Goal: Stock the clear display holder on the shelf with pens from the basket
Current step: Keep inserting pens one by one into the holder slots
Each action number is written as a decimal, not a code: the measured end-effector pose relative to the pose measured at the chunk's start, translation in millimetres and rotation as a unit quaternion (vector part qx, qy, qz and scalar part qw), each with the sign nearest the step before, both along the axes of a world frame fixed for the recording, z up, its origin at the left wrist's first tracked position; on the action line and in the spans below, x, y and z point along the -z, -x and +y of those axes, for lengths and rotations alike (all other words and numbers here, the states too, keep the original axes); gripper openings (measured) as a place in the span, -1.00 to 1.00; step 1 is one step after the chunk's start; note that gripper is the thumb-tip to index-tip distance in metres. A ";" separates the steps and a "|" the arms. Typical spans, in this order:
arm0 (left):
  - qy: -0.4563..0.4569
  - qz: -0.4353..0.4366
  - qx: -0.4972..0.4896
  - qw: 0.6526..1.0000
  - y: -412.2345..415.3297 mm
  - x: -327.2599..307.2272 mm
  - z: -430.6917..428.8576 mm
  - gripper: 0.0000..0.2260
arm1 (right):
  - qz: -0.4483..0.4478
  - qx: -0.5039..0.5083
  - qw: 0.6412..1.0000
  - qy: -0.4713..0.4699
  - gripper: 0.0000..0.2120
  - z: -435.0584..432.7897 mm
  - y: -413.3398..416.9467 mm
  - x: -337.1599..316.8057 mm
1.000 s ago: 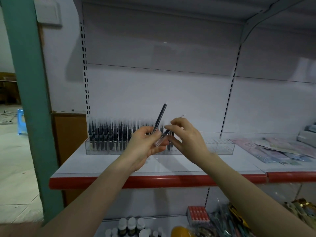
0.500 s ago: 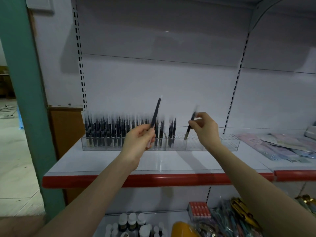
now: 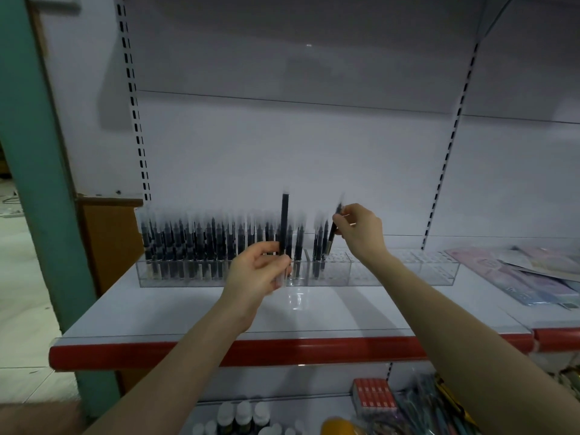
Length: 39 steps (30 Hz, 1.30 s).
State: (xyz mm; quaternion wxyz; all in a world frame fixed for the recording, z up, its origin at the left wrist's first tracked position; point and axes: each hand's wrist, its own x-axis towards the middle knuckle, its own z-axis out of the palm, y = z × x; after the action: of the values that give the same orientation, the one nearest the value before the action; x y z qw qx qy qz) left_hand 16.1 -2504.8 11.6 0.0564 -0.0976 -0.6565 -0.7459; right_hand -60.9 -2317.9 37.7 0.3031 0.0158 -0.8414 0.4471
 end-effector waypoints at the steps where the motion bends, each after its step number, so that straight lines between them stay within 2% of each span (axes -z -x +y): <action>1: 0.003 0.000 -0.001 1.000 1.1 1.1 -0.2 -0.78 | -0.011 -0.003 1.000 -0.007 -0.80 -0.2 1.6 2.0; 11: 0.017 -0.010 -0.004 1.000 7.8 11.7 -4.9 -0.80 | -0.070 -0.007 0.997 -0.038 -0.82 -3.8 10.4 9.6; 15: 0.016 -0.009 -0.005 1.000 7.8 12.2 -6.6 -0.76 | -0.094 0.003 0.990 -0.107 -0.84 -4.2 13.8 17.8; 17: 0.020 -0.007 -0.005 1.000 7.0 12.9 -7.7 -0.73 | -0.096 -0.001 0.992 -0.083 -0.84 -3.2 13.4 20.0; 19: 0.029 -0.007 -0.005 1.000 6.1 13.1 -9.3 -0.70 | -0.107 -0.005 0.991 -0.074 -0.80 -1.7 12.6 19.1; 21: 0.029 -0.010 -0.001 1.000 5.3 12.3 -10.9 -0.69 | -0.104 0.004 0.991 -0.086 -0.67 0.6 8.4 18.7; 23: 0.026 -0.013 0.004 1.000 3.3 10.0 -11.7 -0.70 | -0.051 0.021 0.996 -0.075 -0.62 1.3 -1.1 19.7; 25: 0.020 -0.016 0.007 1.000 -0.1 6.7 -12.0 -0.73 | 0.063 0.013 0.994 -0.090 -0.70 -2.7 -17.2 20.7; 27: 0.011 -0.018 0.014 1.000 -4.1 2.3 -10.5 -0.75 | 0.180 -0.038 0.968 -0.172 -0.77 -9.8 -32.7 21.6; 29: -0.001 -0.023 0.022 0.999 -9.0 -2.5 -6.9 -0.76 | 0.254 -0.094 0.922 -0.277 -0.77 -16.8 -41.3 23.8; 32: -0.009 -0.026 0.034 0.999 -17.2 -8.9 -1.3 -0.80 | 0.298 -0.115 0.878 -0.356 -0.76 -25.8 -47.5 26.8; 39: -0.005 -0.007 0.040 0.999 -30.9 -19.2 2.3 -0.90 | 0.317 -0.096 0.877 -0.349 -0.79 -29.0 -59.5 14.6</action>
State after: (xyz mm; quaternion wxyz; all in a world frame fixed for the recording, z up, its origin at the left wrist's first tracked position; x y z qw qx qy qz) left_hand 47.1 -2502.5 30.8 0.0225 -0.1185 -0.6483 -0.7517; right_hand -1.4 -2347.0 23.1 0.4842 0.3420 -0.7960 0.1224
